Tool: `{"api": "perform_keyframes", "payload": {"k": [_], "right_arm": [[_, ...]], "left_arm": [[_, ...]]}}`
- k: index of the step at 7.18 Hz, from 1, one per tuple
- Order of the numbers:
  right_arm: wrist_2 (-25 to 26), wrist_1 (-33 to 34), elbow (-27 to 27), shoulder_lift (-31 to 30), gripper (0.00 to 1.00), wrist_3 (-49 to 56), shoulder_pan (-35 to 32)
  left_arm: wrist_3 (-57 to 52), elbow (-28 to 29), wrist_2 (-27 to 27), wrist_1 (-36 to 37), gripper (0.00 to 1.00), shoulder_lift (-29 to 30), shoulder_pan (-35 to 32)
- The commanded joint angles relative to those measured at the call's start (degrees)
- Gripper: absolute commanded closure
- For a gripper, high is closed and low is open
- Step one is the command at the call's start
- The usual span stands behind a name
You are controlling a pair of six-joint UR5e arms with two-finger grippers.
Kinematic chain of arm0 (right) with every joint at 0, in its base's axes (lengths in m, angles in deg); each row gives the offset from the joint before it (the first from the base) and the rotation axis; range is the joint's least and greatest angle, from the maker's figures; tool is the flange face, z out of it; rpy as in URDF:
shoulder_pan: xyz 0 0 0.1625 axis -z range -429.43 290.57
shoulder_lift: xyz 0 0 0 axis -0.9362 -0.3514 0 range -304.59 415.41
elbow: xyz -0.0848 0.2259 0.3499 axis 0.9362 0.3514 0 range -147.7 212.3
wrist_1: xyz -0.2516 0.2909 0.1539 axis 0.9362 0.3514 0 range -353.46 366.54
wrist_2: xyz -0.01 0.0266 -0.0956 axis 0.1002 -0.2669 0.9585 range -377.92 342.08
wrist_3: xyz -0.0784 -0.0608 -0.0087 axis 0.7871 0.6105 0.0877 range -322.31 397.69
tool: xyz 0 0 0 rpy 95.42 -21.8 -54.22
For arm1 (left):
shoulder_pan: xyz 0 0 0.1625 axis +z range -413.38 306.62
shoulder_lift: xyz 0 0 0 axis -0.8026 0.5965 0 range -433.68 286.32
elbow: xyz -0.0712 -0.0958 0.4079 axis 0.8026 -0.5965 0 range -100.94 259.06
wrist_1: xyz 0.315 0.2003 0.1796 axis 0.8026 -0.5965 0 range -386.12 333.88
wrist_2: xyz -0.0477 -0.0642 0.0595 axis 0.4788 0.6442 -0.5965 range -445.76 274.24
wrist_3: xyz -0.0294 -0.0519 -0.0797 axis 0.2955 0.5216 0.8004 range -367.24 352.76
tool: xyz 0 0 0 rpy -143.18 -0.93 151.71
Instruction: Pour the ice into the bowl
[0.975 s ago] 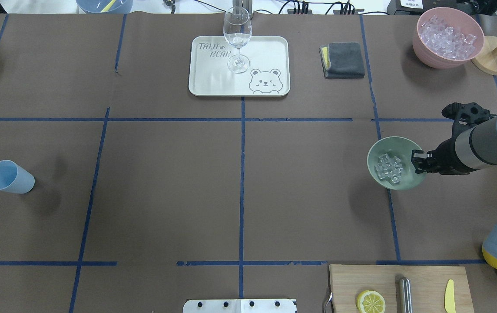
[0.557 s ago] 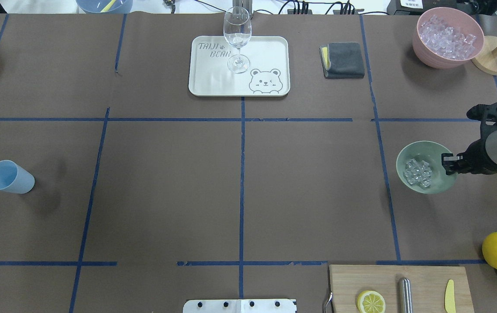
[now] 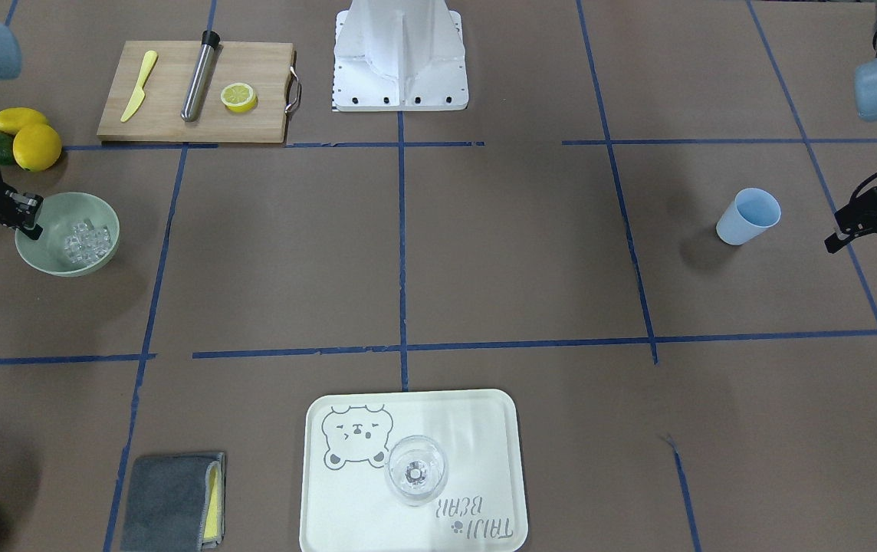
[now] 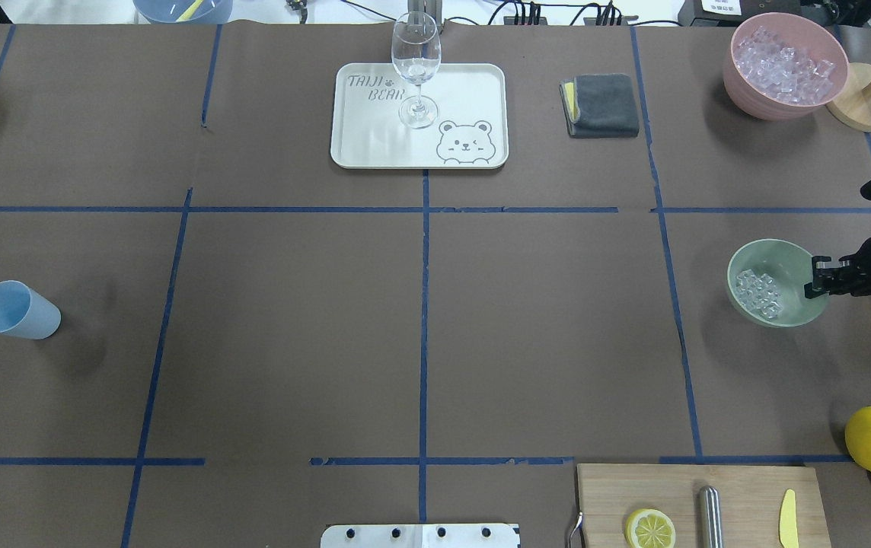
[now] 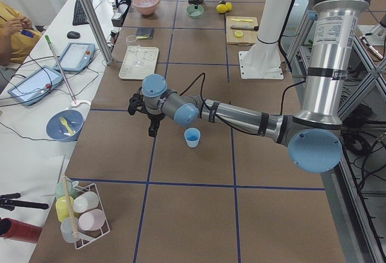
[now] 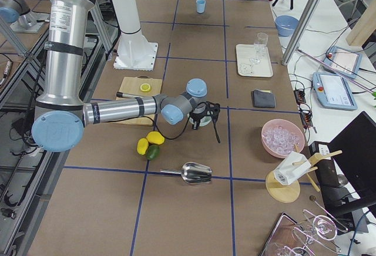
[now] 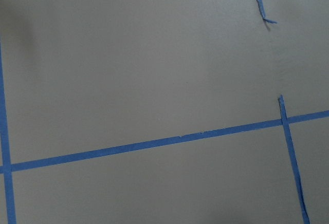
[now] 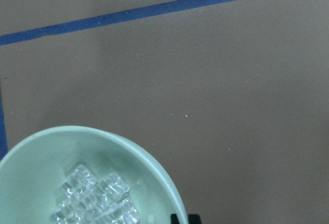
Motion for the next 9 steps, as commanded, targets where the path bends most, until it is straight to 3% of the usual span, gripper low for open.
{"api": "perform_keyframes", "payload": {"k": [1,2,3,4,5,7,9], "right_arm": [[-2.1,-2.4,2.6,0.1,1.0,-0.2,-0.7],[-2.3,-2.4,3.3,0.1,0.75,-0.1,-0.6],[-2.5,-2.4,4.4,0.4,0.7,0.0,-0.6],[-3.1,-2.4,4.5,0.5,0.71,0.0,-0.6],[-4.1,-2.6,4.2,0.5,0.02,0.0,-1.4],[-10.0,-2.6,3.5,0.6,0.0,0.9,-8.5],[-11.0,-1.7,2.6,-0.2,0.0,6.0,-15.8]], "left_arm": [[0.0,-0.7,0.0,0.0,0.0,-0.1,-0.1],[0.0,-0.7,0.1,0.0,0.0,-0.1,-0.2],[0.0,-0.8,0.1,0.0,0.0,-0.2,-0.2],[0.0,-1.0,0.1,0.0,0.0,-0.2,-0.2],[0.0,-1.2,0.1,0.0,0.0,-0.3,-0.2],[0.0,-1.9,0.0,0.1,0.0,-0.3,-0.3],[-0.1,-1.8,-0.3,-0.4,0.0,-2.1,-0.2]]}}
